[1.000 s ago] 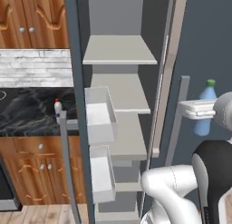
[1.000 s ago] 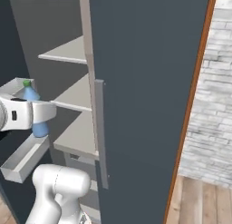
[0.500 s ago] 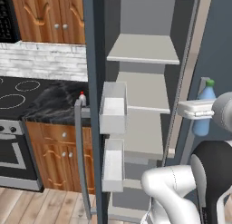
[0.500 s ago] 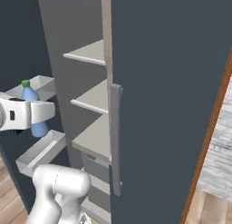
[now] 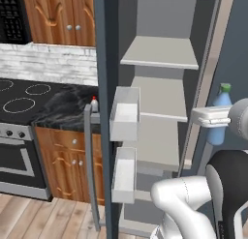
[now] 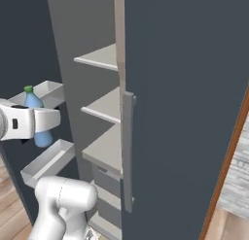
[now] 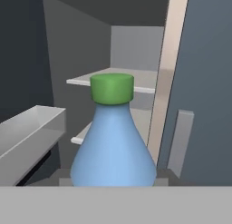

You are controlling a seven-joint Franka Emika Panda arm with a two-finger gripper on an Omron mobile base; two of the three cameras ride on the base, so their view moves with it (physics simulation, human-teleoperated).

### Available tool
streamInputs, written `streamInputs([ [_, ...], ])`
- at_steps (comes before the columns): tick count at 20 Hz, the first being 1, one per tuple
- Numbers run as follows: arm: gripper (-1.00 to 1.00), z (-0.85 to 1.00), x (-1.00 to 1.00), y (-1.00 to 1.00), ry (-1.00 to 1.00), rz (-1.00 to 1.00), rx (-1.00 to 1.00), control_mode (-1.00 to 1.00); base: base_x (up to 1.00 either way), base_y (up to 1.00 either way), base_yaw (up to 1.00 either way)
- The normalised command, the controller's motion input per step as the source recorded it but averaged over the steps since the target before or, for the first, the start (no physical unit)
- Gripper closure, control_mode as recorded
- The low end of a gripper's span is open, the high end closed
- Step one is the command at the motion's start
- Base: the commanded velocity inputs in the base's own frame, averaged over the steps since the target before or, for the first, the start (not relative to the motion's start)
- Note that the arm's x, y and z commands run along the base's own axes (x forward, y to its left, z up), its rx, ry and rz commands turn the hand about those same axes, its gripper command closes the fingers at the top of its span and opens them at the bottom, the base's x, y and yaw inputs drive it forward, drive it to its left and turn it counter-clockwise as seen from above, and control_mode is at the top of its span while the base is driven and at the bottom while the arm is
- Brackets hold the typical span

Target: Take the bottled waters from the counter and place them in the freezer to freeze. Close the freezer door after placing the bottles.

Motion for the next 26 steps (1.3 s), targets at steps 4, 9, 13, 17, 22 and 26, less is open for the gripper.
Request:
streamInputs([
  [4, 1.00, 0.00, 0.00, 0.00, 0.00, 0.00, 0.00, 1.00, 0.44, 0.00, 0.10],
  [9, 1.00, 0.00, 0.00, 0.00, 0.00, 0.00, 0.00, 1.00, 0.36, 0.00, 0.10],
  [13, 1.00, 0.00, 0.00, 0.00, 0.00, 0.00, 0.00, 1.00, 0.31, 0.00, 0.08],
  [17, 1.00, 0.00, 0.00, 0.00, 0.00, 0.00, 0.00, 1.00, 0.33, 0.00, 0.06],
  [22, 1.00, 0.00, 0.00, 0.00, 0.00, 0.00, 0.00, 1.00, 0.33, 0.00, 0.07],
  [26, 1.00, 0.00, 0.00, 0.00, 0.00, 0.00, 0.00, 1.00, 0.27, 0.00, 0.06],
])
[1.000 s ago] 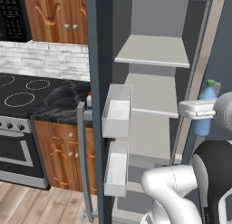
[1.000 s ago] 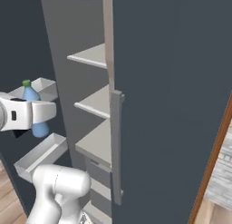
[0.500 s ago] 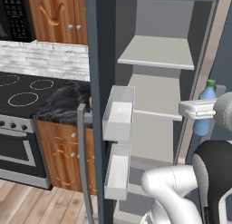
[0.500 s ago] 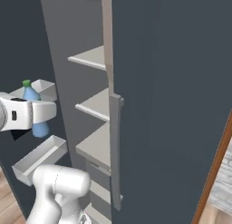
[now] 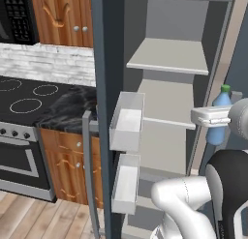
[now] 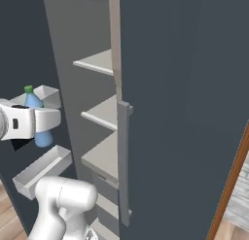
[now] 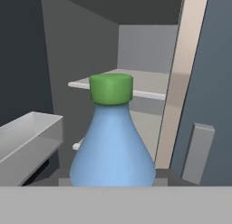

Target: Take the bottled waters from the counter and place them in the freezer to freeze. Close the freezer door after placing the bottles.

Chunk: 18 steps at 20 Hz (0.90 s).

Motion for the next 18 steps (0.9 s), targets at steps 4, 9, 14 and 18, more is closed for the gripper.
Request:
streamInputs([
  [4, 1.00, 0.00, 0.00, 0.00, 0.00, 0.00, 0.00, 1.00, 0.11, 0.06, 0.02],
  [9, 1.00, 0.00, 0.00, 0.00, 0.00, 0.00, 0.00, 1.00, 0.14, 0.18, 0.01],
  [14, 1.00, 0.00, 0.00, 0.00, 0.00, 0.00, 0.00, 1.00, 0.16, 0.33, 0.01],
  [18, 1.00, 0.00, 0.00, 0.00, 0.00, 0.00, 0.00, 1.00, 0.14, 0.40, 0.07],
])
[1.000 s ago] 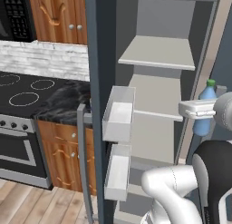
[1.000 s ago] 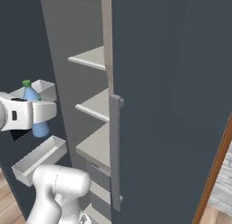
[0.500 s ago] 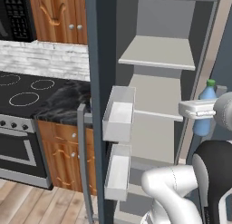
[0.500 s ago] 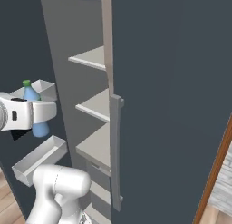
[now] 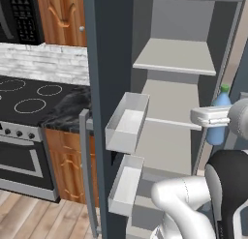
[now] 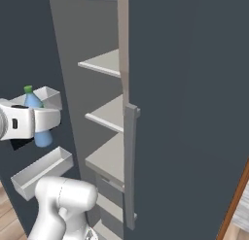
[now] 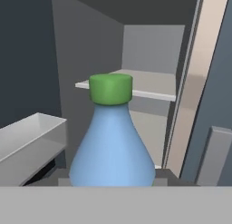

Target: Take the bottled waters from the counter and place them in the freezer to freeze. Close the freezer door after placing the bottles.

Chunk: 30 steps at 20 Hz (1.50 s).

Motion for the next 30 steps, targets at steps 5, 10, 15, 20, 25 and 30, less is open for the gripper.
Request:
streamInputs([
  [5, 1.00, 0.00, 0.00, 0.00, 0.00, 0.00, 0.00, 1.00, 0.16, 0.14, 0.01],
  [10, 1.00, 0.00, 0.02, 0.00, 0.00, 0.00, 0.00, -1.00, 0.07, 0.02, 0.00],
  [15, 1.00, 0.00, 0.06, 0.00, 0.00, 0.00, 0.00, -1.00, 0.00, 0.00, 0.00],
  [20, 1.00, 0.00, 0.24, 0.14, -0.05, -0.02, 0.01, -1.00, 0.00, 0.00, 0.00],
  [25, 1.00, 0.00, 0.41, 0.00, -0.01, -0.10, 0.06, -1.00, 0.00, 0.00, 0.00],
  [30, 1.00, 0.02, 0.66, -0.04, 0.00, -0.18, 0.08, -1.00, 0.00, 0.00, 0.00],
])
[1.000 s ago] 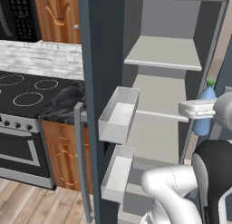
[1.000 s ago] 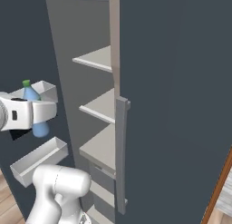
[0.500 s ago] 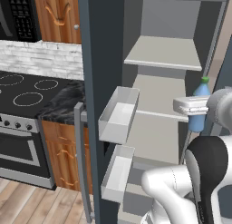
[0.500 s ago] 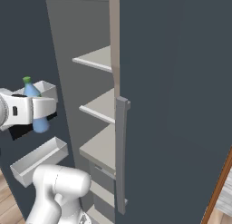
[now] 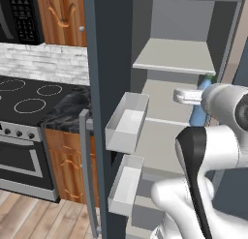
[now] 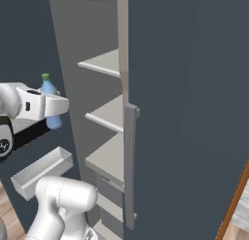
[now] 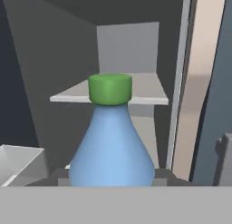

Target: Take the bottled waters from the counter and place them in the freezer to freeze. Close the freezer door after placing the bottles.

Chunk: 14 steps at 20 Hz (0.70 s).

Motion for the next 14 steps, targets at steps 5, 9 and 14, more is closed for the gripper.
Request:
streamInputs([
  [5, 1.00, 0.13, 0.75, 0.00, 0.01, -0.14, 0.04, -1.00, 0.00, 0.00, 0.00],
  [9, 1.00, 0.35, 0.50, -0.03, 0.00, -0.04, 0.00, -1.00, 0.00, 0.00, 0.00],
  [14, 1.00, 0.35, 0.57, -0.02, 0.00, 0.00, -0.02, -1.00, 0.00, 0.00, 0.00],
])
